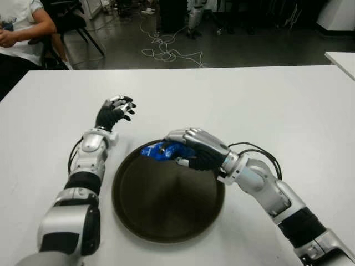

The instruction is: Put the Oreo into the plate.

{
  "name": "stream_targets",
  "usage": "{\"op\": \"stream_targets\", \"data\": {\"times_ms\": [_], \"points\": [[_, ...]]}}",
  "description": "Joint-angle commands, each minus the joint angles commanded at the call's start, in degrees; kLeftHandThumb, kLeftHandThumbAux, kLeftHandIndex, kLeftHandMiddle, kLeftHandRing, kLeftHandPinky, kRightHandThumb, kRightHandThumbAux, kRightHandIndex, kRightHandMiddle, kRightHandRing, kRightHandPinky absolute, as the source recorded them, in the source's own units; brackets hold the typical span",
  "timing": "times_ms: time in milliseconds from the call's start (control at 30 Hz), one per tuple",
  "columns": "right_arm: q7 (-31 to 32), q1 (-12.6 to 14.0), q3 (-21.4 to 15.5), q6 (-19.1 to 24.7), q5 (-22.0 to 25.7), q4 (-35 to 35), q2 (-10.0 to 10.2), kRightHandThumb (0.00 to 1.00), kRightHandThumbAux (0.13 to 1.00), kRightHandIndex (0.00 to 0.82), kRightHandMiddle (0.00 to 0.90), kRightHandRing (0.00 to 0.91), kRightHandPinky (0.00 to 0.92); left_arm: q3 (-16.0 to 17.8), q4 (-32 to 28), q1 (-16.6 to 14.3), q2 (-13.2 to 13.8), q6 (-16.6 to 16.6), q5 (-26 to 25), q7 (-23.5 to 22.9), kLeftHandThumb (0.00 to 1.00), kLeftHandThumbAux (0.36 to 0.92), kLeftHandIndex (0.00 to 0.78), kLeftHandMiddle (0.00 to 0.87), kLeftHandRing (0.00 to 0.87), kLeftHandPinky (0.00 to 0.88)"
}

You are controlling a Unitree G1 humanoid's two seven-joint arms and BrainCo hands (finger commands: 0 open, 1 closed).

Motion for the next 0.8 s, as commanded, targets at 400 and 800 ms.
{"op": "stream_targets", "data": {"times_ms": [400,800], "points": [[-3.6,1.2,0.2,-1.6,-1.9,4.3,2.9,0.696,0.733,0.420,0.648,0.695,0.704,-0.2,-0.6,0.1,0.0,0.7,-0.1,0.1,0.833,0.673,0.419,0.463,0.494,0.548],[-6.8,0.5,-0.5,-6.8,-0.4,10.2,4.9,0.691,0.735,0.421,0.653,0.679,0.672,-0.7,-0.8,0.3,0.0,0.2,0.3,0.5,0.832,0.673,0.419,0.462,0.485,0.536]]}}
